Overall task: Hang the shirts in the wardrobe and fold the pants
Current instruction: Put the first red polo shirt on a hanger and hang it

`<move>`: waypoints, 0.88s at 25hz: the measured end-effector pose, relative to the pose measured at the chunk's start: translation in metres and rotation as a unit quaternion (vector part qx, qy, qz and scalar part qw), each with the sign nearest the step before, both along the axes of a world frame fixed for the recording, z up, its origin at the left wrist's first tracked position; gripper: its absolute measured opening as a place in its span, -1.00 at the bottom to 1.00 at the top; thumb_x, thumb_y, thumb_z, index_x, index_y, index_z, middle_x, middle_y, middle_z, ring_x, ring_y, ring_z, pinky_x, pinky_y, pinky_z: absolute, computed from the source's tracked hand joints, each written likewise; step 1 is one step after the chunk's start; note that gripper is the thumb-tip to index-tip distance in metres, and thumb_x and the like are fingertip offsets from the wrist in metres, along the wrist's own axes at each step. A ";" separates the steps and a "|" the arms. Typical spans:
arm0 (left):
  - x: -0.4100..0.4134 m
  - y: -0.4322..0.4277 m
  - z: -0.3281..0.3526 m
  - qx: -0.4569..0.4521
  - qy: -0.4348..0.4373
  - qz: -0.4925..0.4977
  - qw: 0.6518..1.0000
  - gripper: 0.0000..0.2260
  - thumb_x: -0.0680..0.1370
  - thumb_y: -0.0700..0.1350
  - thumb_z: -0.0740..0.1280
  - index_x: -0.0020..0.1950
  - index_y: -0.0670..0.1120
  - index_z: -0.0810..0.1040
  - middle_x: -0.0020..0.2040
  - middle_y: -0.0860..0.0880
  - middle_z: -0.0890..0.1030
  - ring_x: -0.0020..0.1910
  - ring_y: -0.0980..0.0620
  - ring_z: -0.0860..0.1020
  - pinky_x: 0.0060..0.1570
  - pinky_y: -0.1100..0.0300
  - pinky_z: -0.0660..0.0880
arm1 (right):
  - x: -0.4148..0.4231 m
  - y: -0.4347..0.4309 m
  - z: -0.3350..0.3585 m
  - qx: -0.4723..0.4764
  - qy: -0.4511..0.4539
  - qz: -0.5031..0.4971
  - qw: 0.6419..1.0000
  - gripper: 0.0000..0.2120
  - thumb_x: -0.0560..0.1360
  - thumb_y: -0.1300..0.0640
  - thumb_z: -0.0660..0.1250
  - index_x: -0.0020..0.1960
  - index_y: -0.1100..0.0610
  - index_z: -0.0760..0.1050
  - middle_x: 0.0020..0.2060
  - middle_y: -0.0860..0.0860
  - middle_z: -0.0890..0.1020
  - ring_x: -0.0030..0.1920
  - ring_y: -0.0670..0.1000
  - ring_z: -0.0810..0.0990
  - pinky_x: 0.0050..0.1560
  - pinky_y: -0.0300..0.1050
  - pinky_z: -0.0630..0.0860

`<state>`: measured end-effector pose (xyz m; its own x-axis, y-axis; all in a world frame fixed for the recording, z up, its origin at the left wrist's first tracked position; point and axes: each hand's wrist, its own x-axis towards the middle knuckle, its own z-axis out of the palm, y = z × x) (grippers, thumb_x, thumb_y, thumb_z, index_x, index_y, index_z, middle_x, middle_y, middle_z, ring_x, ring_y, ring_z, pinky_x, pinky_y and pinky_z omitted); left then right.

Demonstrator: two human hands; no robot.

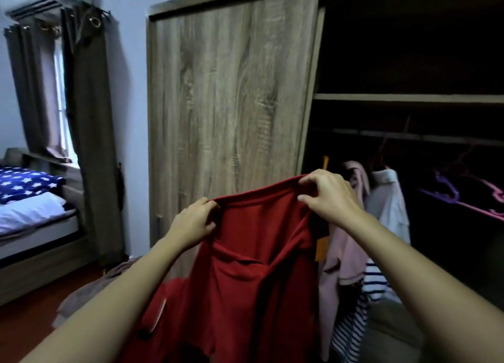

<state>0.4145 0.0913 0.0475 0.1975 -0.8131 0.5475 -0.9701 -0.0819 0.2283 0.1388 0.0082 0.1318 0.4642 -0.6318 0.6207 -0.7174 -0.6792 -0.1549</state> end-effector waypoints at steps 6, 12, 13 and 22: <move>-0.060 -0.020 0.056 -0.077 0.009 0.048 0.996 -0.76 0.42 -0.20 0.29 0.00 0.03 0.65 0.08 -0.06 0.58 0.08 -0.18 0.55 -0.02 0.03 0.50 | -0.078 -0.006 -0.004 0.119 0.061 -0.130 0.982 -0.56 0.34 0.28 0.21 -0.01 -0.19 0.60 0.13 -0.10 0.62 0.17 0.03 0.55 0.03 -0.10 0.51; -0.136 -0.050 0.060 -0.156 -0.008 -0.053 0.986 -0.79 0.46 -0.17 0.29 0.03 -0.07 0.65 0.01 -0.12 0.58 0.02 -0.20 0.54 -0.08 0.00 0.50 | -0.131 -0.006 -0.009 0.068 0.057 -0.206 0.974 -0.47 0.36 0.21 0.29 0.32 0.04 0.34 0.30 -0.02 0.37 0.23 0.13 0.47 0.06 0.04 0.50; -0.149 -0.054 0.059 -0.146 -0.018 -0.069 0.987 -0.80 0.46 -0.17 0.29 0.02 -0.09 0.65 0.00 -0.13 0.57 0.02 -0.21 0.54 -0.08 -0.01 0.50 | -0.143 -0.006 -0.009 0.077 0.065 -0.213 0.972 -0.45 0.35 0.22 0.30 0.32 0.06 0.33 0.30 -0.02 0.36 0.23 0.13 0.47 0.06 0.05 0.52; -0.231 -0.084 0.050 -0.124 -0.029 -0.110 0.986 -0.82 0.42 -0.27 0.23 0.00 -0.11 0.41 -0.06 -0.12 0.58 -0.02 -0.21 0.49 -0.25 0.02 0.38 | -0.222 -0.005 -0.024 0.085 0.024 -0.241 0.967 -0.56 0.36 0.30 0.25 0.20 -0.02 0.47 0.29 -0.10 0.44 0.26 0.02 0.46 0.13 -0.04 0.48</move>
